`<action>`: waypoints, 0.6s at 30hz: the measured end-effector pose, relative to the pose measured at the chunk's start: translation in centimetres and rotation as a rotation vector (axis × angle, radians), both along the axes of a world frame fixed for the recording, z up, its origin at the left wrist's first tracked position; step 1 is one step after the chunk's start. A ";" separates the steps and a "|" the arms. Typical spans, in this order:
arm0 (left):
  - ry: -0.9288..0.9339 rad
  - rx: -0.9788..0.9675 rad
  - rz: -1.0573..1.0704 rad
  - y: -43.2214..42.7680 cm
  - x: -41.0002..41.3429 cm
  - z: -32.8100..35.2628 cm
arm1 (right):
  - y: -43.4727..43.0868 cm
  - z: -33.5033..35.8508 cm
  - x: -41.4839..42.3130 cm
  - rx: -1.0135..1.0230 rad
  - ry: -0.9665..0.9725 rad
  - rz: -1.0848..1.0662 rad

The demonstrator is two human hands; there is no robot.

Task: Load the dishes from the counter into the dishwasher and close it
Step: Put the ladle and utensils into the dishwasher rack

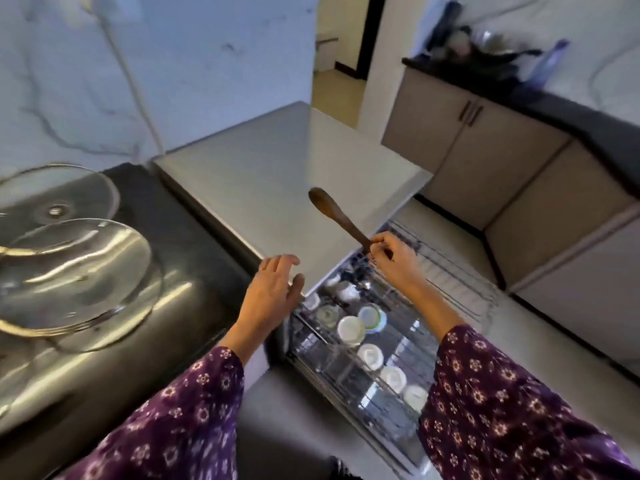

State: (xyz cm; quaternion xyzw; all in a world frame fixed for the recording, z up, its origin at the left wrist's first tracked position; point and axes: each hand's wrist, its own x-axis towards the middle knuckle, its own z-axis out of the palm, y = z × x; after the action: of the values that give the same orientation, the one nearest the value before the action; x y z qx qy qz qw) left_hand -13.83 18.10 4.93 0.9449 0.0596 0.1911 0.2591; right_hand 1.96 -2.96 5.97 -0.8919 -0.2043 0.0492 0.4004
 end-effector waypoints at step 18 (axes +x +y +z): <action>0.184 0.226 -0.138 -5.1 13.7 -6.9 | -17.5 -23.3 4.7 -0.280 0.301 -0.297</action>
State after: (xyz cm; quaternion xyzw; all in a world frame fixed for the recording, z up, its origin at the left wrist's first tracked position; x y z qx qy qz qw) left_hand -0.08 12.95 -2.01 0.9833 -0.0041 0.0912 0.1573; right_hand 6.67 -20.47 -17.30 -0.9415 -0.0002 0.1497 0.3018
